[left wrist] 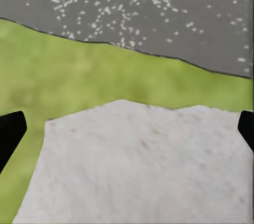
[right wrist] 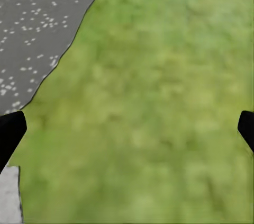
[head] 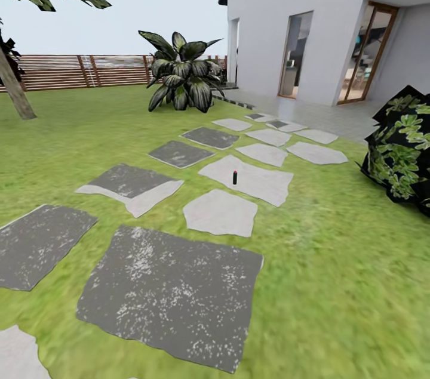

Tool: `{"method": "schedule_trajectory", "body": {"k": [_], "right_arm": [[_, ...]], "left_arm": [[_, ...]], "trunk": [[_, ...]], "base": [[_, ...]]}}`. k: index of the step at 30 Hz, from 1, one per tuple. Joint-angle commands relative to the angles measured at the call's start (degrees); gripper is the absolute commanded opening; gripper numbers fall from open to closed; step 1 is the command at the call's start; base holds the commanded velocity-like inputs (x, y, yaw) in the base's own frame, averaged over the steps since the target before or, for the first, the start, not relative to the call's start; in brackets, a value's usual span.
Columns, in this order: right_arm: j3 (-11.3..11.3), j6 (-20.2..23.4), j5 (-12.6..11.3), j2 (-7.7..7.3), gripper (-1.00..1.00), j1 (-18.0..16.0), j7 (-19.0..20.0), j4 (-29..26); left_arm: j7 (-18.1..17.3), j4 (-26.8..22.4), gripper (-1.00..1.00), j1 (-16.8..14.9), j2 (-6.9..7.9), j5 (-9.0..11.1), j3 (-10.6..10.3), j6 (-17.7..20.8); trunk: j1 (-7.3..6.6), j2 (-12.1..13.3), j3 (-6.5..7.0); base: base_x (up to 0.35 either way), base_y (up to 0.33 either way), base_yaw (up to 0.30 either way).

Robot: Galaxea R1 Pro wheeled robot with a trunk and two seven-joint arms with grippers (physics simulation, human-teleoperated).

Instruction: In the garden, pick up the pesticide atomizer on the floor and spray pesticide onto both trees until each tree trunk is fully covered.

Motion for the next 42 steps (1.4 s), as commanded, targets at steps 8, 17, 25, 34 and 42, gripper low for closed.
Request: {"method": "schedule_trajectory", "body": {"k": [8,17,25,34,42], "right_arm": [[0.0,0.0,0.0,0.0,1.0,0.0,0.0,0.0],[-0.07,0.0,-0.15,0.0,1.0,0.0,-0.08,-0.08],[-0.09,0.0,-0.17,0.0,1.0,0.0,-0.09,-0.09],[-0.09,0.0,-0.18,0.0,1.0,0.0,-0.09,-0.09],[-0.04,0.0,-0.15,0.0,1.0,0.0,-0.05,-0.17]], "left_arm": [[0.0,0.0,1.0,0.0,0.0,0.0,0.0,0.0],[0.0,0.0,1.0,0.02,0.0,0.0,0.0,0.0],[0.0,0.0,1.0,0.01,0.0,0.0,0.0,0.0],[0.0,0.0,1.0,0.02,0.0,0.0,0.0,0.0],[0.0,0.0,1.0,-0.01,0.0,0.0,0.0,0.0]], "trunk": [[0.0,0.0,0.0],[0.0,0.0,0.0],[0.0,0.0,0.0],[0.0,0.0,0.0],[0.0,0.0,0.0]], "base": [[0.34,-0.111,0.0],[0.34,-0.111,0.0],[0.34,-0.111,-0.148],[0.34,-0.111,-0.288],[0.339,-0.111,-0.096]]}}
